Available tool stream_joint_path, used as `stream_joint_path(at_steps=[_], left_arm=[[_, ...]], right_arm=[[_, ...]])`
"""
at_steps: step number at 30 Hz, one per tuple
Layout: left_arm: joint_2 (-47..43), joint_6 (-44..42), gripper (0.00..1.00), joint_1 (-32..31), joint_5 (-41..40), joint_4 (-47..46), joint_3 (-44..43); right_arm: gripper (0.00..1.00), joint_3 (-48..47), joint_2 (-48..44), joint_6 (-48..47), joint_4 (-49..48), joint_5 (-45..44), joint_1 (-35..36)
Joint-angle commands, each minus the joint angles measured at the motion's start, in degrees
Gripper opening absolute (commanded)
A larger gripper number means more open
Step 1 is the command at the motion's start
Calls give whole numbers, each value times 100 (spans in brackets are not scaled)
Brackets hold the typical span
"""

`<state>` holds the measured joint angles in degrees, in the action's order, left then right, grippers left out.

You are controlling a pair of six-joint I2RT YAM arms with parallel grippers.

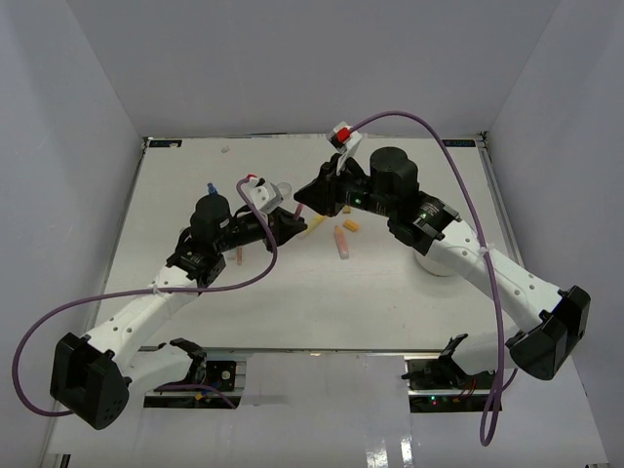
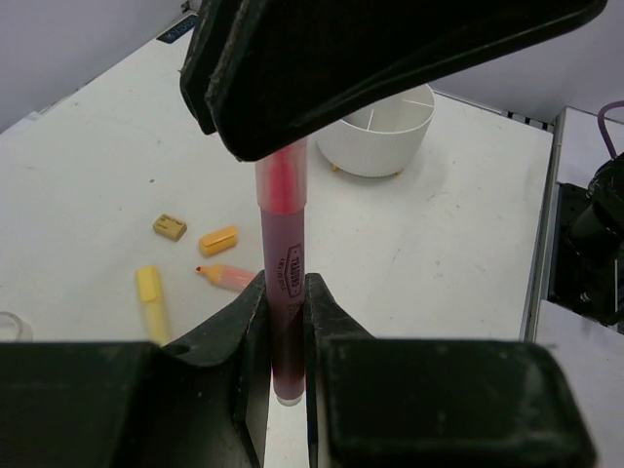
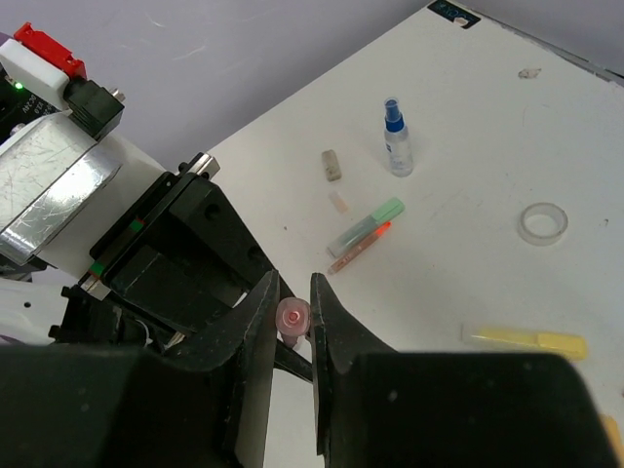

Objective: Sort the stationery into containers
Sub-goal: Close the pen cap on the pen.

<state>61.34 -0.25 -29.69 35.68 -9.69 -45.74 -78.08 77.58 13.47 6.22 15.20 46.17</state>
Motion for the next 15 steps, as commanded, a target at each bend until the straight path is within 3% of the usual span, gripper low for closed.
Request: stream_joint_path(at_steps=[1,15], left_arm=[[-439,-37,19,16,220,-1316,-164],[-474,297,40,16,422,-1193,144]], right_arm=[[8,452,108,103,987,255,111],[8,751,-50,155,635,53,111]])
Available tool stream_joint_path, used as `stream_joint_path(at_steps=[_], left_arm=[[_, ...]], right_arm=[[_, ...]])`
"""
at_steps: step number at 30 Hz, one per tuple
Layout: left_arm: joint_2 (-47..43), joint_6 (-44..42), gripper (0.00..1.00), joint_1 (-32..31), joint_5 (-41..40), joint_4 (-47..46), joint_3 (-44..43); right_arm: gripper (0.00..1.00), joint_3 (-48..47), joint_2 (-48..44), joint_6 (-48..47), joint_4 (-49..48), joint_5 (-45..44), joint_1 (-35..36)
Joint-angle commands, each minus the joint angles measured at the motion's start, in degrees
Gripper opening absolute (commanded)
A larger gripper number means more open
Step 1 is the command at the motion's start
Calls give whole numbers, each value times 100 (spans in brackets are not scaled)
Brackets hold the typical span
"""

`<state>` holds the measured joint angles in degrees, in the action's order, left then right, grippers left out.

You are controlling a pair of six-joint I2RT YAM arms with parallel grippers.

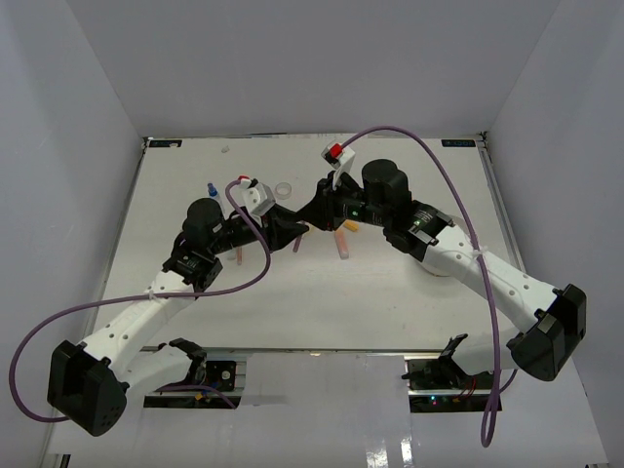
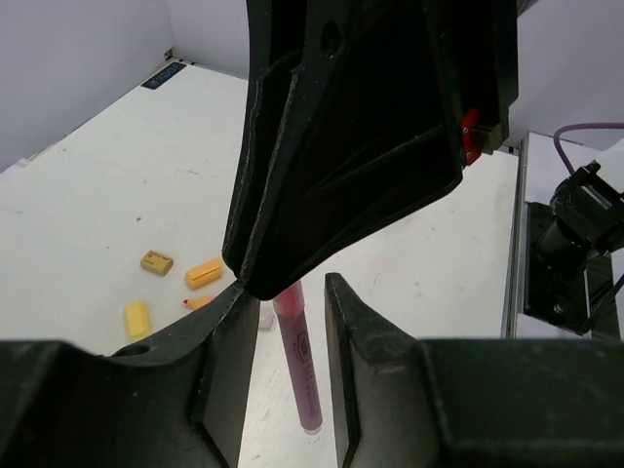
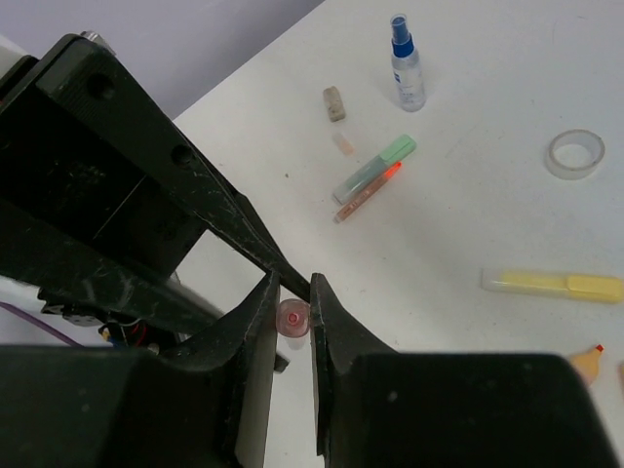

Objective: Sort the stationery into containers
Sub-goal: Close the pen cap on the pen.

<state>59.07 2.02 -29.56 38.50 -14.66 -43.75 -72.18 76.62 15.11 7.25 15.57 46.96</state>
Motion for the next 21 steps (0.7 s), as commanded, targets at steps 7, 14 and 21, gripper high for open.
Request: stream_joint_path(at_steps=[7,14,21], left_arm=[[-317,123,63,3,281,-407,68],[-431,88,87,3,-79,85,191],[-414,325,98,3,-1984,682,262]], right_arm=[[8,117,-24,-149,532,-475,33],[8,117,-191,-544,856,-2142,-204],[8,310,-586,-755,1252,-3288,-1214]])
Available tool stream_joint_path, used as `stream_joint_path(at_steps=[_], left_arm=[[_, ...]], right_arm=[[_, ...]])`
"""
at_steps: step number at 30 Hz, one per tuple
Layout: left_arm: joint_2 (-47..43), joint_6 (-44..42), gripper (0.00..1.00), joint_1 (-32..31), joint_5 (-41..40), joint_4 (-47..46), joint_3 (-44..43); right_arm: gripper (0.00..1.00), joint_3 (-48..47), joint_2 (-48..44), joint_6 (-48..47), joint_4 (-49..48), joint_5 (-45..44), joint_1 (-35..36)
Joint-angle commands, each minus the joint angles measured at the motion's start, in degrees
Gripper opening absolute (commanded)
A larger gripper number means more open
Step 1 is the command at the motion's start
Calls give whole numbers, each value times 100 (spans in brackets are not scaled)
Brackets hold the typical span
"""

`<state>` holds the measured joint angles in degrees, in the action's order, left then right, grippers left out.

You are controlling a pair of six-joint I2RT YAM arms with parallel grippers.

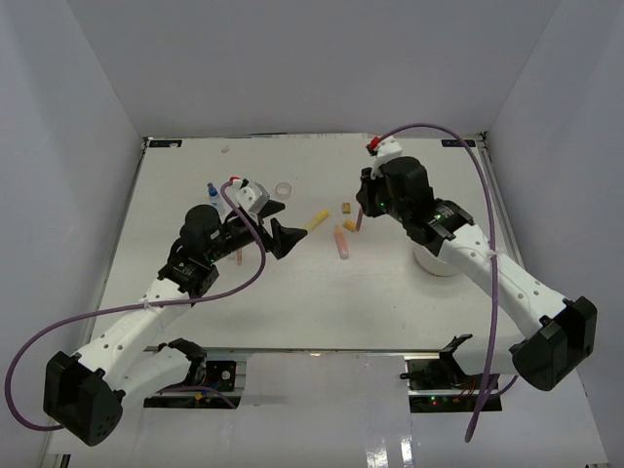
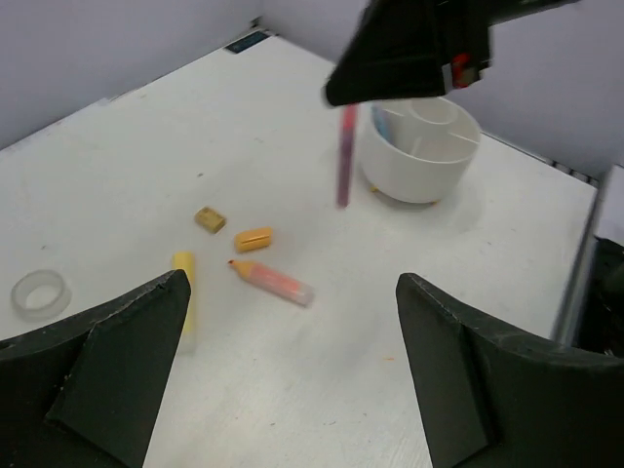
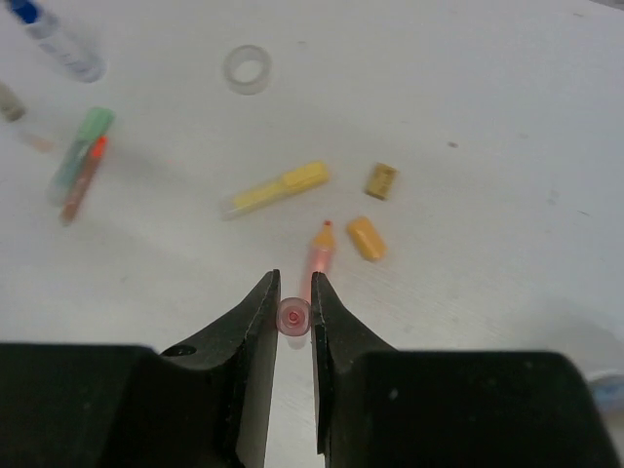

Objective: Sort the stationery into containers
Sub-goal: Close the pen cap on the pen, then place the pen in the storage box.

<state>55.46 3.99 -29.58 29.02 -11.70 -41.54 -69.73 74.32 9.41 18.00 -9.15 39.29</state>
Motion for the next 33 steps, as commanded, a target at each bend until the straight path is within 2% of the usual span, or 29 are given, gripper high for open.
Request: stream_joint_path(at_steps=[1,4,8,10,17,29,32,33], left_arm=[[17,207,98,5,-1569,475,15],[157,278,98,5,-2249,809,-74],[298,418,98,5,-3575,1144,-170],[325,453,98,5,-3823,1311,-170],[360,498,98,5,-4000,1355,-153],[299,542,98,5,-4369,1364,-118],[316,577,98,5,-4396,1355,-100],[325,585,98,5,-4396,1355,-100]], right_arm=[[8,144,-392,-185,230,-921,-796],[8,285,-541,-281,362,-1106,-1282],[8,618,-586,-317,362,-1081,-2195],[8,706,-551,-300,319,-1019,-2433],[8,926,-375,-124,11,-729,-2935],[8,1954,-287,175,-762,-412,-3041],[14,2034,-269,193,-780,-465,-3041],[20,2060,-278,202,-780,-474,-3041]])
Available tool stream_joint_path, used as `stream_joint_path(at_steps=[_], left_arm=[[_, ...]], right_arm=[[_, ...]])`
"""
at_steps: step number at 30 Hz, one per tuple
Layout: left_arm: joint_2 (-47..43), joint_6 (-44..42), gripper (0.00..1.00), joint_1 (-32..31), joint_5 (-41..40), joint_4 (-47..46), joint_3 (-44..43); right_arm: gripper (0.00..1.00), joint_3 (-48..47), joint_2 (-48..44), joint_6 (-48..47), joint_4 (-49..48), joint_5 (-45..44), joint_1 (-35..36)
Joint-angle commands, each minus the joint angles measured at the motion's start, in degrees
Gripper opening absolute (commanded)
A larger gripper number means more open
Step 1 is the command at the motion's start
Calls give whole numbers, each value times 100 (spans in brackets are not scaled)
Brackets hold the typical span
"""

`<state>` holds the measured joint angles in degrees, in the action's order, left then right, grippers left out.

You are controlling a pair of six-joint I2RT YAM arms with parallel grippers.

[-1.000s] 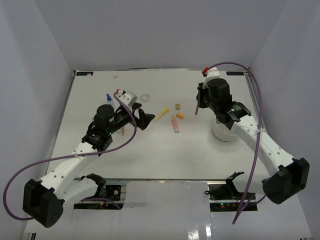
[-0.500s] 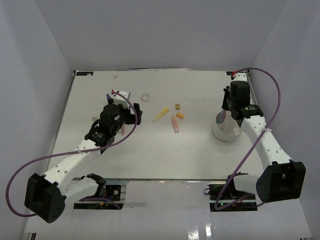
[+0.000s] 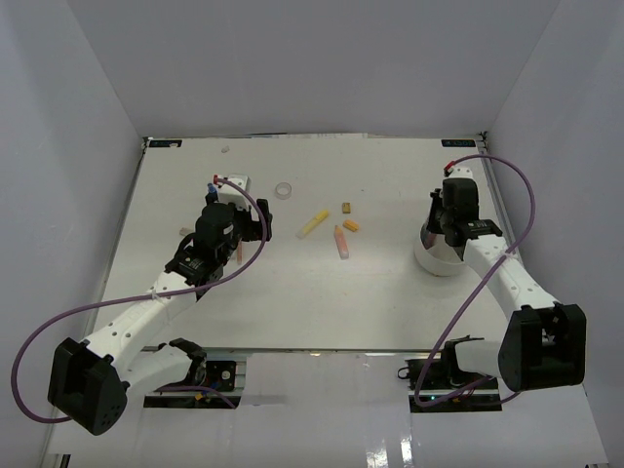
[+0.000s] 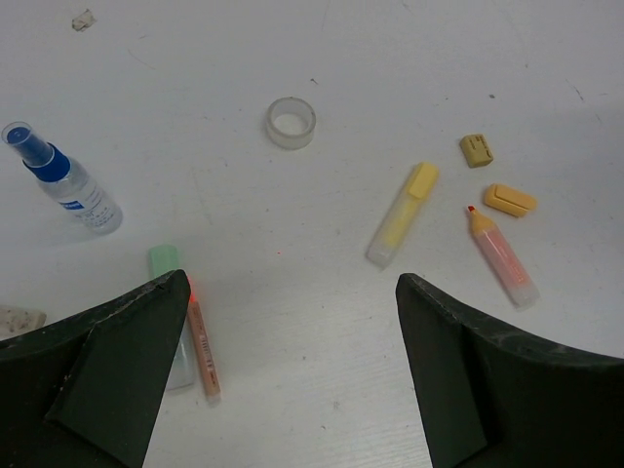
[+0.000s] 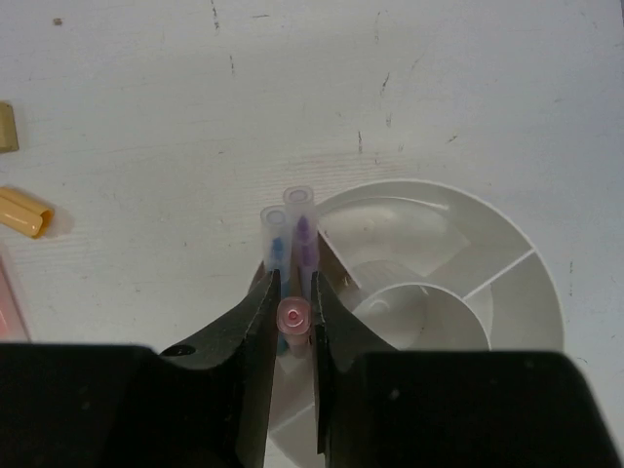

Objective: Sort the stationery into containers
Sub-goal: Place the pen in the storage box, then pick up the pen from the center of the board.

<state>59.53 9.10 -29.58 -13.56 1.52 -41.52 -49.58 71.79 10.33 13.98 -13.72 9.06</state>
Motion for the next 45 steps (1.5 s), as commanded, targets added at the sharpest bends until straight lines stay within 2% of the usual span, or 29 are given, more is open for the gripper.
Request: stream_joint_path(at_steps=[1,2,3,5,6,9,16,20,25,34,39,45], left_arm=[[-82,74,98,14,-138,33,-102],[-64,100,98,5,-138,33,-102],[-55,109,98,14,-129,33,-93],[-29,144,98,14,-129,41,-93],[-20,162,98,5,-138,41,-93],[-11,180,98,14,-155,33,-85],[-11,433,98,5,-436,155,-93],[-3,926,98,49,-717,637,-85],[103,1445,98,181,-832,1201,-67],[647,2227,89,251,-463,1930,56],[1043,2587,80,330,-489,2054,135],[1667,2684,76,532,-428,1984,135]], right_arm=[[25,45,-42,119,-370,-17,-18],[32,45,-68,119,-369,-17,-18],[44,28,-173,110,-369,-17,-18],[54,-16,-296,84,-369,61,-18],[63,-95,-436,66,-369,114,-18],[73,-218,-709,-13,-326,272,-18],[79,-465,-1377,-171,-317,826,-9],[83,-290,-1755,-215,-501,1545,-1],[84,-34,-1976,-93,-624,1960,131],[85,370,-2020,-66,-844,2162,447],[84,493,-2064,-40,-941,2285,544],[84,660,-2143,-48,-1028,2399,588]])
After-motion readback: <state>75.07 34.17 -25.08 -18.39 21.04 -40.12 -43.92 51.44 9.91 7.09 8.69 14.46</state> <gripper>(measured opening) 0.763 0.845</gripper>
